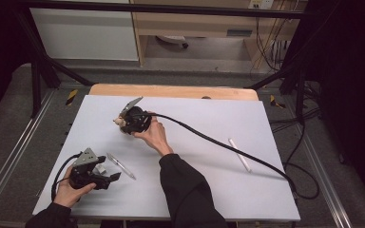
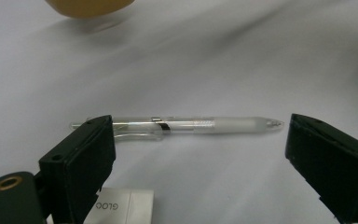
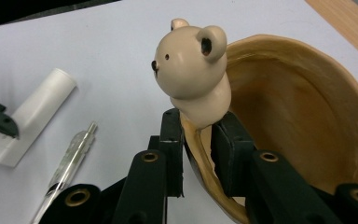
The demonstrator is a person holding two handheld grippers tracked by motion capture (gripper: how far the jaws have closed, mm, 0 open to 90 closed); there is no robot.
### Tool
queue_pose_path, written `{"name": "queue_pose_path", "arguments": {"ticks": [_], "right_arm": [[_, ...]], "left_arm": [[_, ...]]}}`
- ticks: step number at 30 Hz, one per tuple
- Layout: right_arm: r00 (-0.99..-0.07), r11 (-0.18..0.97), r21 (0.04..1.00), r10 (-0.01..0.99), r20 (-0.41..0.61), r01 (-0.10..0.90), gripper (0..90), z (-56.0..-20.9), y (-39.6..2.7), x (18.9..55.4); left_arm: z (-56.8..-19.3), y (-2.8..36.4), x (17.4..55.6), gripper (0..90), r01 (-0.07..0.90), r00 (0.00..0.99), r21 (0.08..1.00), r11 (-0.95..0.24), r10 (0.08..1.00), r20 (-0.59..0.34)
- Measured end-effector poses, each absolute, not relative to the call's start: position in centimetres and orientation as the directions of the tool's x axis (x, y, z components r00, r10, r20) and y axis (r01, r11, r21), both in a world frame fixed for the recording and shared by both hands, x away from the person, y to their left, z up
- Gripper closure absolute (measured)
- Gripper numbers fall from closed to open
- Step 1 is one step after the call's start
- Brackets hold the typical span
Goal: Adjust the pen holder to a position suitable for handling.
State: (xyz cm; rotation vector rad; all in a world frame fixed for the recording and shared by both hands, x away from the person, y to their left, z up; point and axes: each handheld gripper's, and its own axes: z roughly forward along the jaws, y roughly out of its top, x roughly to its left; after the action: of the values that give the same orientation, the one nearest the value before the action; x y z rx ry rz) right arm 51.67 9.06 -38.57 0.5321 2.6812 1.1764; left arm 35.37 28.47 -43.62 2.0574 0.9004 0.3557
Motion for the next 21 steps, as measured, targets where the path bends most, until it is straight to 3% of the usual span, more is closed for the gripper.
{"name": "queue_pose_path", "arguments": {"ticks": [21], "right_arm": [[-0.899, 0.653, 0.689, 0.437, -0.004, 0.315, 74.8, -37.3, -2.0, 49.6]], "left_arm": [[-43.6, 28.3, 35.3, 8.2, 0.471, 0.7, 0.79, -0.393, 0.711, -0.063]]}}
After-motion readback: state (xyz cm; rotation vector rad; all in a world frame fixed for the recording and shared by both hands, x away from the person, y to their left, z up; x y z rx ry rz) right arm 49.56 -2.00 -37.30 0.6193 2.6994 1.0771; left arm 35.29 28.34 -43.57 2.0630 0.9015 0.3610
